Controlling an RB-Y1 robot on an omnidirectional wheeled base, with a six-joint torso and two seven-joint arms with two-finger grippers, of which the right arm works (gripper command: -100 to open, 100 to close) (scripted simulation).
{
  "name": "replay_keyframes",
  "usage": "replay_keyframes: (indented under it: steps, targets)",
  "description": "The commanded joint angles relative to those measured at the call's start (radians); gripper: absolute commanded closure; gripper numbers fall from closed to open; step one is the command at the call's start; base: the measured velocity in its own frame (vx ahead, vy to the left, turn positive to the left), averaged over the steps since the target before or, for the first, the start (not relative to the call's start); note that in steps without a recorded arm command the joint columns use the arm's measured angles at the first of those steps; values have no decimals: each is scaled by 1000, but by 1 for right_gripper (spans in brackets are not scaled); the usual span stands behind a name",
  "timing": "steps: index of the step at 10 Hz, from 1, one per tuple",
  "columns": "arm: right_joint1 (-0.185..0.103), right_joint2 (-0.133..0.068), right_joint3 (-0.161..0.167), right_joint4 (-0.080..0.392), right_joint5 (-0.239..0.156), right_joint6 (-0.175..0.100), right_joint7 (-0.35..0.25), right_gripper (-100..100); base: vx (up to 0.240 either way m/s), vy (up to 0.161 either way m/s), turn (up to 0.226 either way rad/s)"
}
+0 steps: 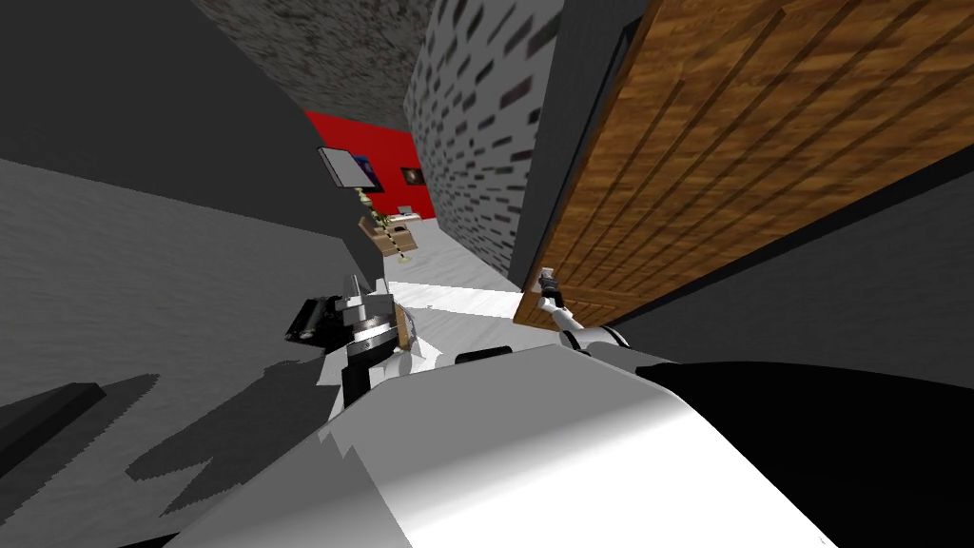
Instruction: Pull the door open
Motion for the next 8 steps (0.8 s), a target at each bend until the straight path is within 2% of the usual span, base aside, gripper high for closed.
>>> replay_keyframes:
  steps: [1,8]
  targets:
    - [11,-12,-10,-1,-3,-5,4,100,-175,-28,38]
    - [9,-11,-8,0,-4,-5,4,100,-190,-20,29]
